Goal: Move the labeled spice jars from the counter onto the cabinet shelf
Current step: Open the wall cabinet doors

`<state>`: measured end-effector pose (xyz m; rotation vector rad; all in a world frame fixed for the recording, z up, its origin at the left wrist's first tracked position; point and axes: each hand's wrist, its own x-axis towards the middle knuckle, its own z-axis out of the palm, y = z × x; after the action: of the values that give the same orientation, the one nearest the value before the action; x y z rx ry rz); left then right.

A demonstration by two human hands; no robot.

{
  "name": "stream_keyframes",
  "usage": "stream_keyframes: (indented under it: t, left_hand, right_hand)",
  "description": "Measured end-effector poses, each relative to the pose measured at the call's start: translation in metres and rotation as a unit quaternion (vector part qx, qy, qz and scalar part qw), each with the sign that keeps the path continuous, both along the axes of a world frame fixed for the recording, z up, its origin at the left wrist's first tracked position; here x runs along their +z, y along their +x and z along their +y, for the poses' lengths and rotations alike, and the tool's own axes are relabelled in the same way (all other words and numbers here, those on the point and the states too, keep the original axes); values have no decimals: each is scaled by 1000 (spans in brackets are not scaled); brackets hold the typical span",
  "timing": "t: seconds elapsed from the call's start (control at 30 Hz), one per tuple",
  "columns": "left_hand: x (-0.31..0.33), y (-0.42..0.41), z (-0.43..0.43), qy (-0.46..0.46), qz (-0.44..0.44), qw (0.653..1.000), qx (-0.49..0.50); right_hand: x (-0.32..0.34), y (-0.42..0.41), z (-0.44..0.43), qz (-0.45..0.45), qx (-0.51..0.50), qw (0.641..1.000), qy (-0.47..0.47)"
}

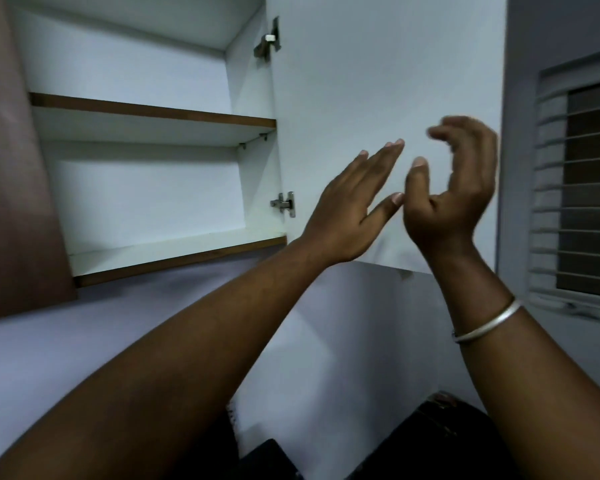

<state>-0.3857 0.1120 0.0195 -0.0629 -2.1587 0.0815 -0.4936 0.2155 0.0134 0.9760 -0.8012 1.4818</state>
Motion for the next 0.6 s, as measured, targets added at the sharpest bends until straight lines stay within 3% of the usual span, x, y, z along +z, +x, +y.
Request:
stream_keyframes:
  t: [0.1,0.2,0.33,0.43,0.53,0.6]
  left_hand:
    - [0,57,-25,-5,82,996,46]
    - [1,126,-55,-79,185,960,193]
    - [11,229,-91,-152,191,891,382]
    - [22,285,-112,-102,203,830,509]
    - [27,315,-126,-43,227,775,588]
    - [27,323,-135,6,179,735,654]
  right_hand:
    - [4,60,-42,-16,202,977,72]
    - [8,111,-86,-86,395,905,129]
    - [15,182,-143,-137,509,827,196]
    - [24,235,-182,-141,552,766,299]
    - [35,284,-202,-129,603,637,462]
    - [43,310,-207,-143,631,542,537]
